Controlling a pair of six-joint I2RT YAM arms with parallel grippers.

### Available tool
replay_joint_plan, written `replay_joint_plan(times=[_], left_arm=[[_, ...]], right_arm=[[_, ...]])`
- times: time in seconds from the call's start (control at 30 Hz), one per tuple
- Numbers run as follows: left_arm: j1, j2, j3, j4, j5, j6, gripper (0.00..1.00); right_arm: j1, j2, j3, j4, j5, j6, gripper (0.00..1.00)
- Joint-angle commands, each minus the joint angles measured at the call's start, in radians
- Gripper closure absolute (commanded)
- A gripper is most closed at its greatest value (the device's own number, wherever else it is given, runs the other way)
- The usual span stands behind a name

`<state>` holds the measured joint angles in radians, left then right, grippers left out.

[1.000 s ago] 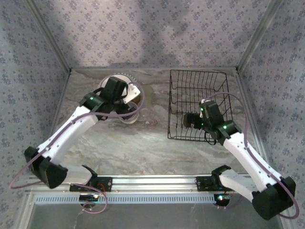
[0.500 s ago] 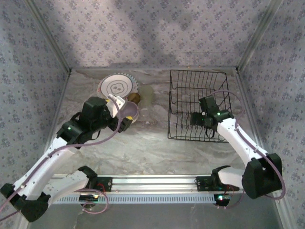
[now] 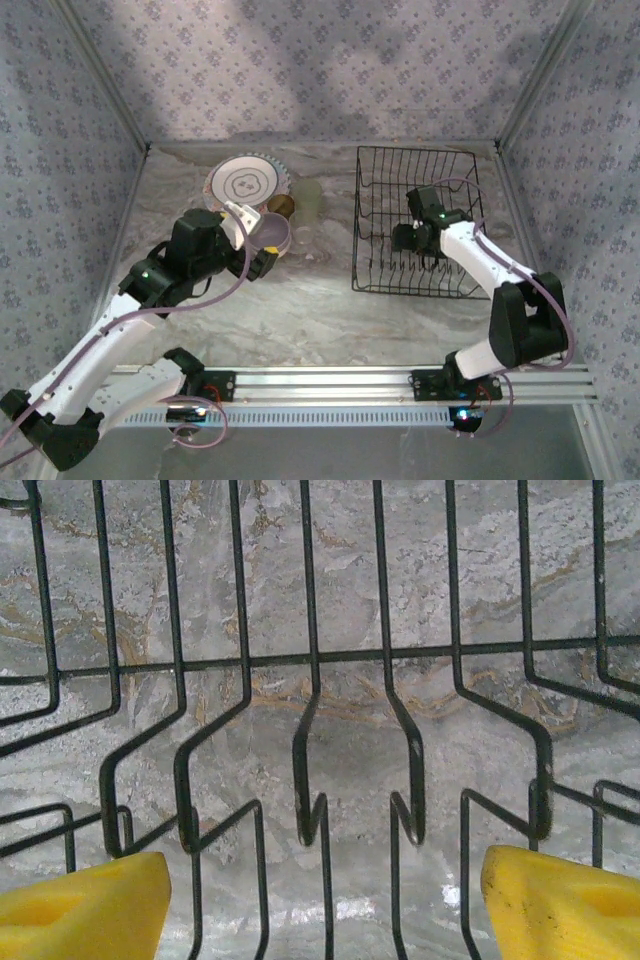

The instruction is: Unload the mixed dishes from the dish rack

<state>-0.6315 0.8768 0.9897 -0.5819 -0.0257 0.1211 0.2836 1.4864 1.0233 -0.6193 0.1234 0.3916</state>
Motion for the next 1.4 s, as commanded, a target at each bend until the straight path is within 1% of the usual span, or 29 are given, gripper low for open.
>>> replay_joint_plan(times=[0.0,0.3,0.5,0.63,0.83,1.37], left_arm=[[-0.007,-0.013,-0.013,0.028,0.021,-0.011,0.01],[-0.008,-0.016,-0.023,0.028,0.019,-0.009,0.01],[-0.008,-0.013,-0.028,0.029,0.019,-0.006,0.01],[-0.007,-0.01,-0.029,0.032,0.021,-0.006,0.01],[-0.008,-0.013,-0.031,0.029,0.021,-0.004,0.01],[-0.007,-0.019,-0.043,0.034,0.023,0.004,0.01]], right_arm=[[-0.003,0.046,0.048,0.013,-0.014,-0.019,0.19],[0.012,0.163,0.123,0.065,-0.026,-0.047,0.24],[0.026,0.225,0.161,0.103,-0.07,-0.089,0.24],[0.036,0.27,0.229,0.127,-0.112,-0.107,0.25],[0.05,0.335,0.304,0.127,-0.136,-0.114,0.25],[0.101,0.423,0.432,0.134,-0.175,-0.1,0.26]])
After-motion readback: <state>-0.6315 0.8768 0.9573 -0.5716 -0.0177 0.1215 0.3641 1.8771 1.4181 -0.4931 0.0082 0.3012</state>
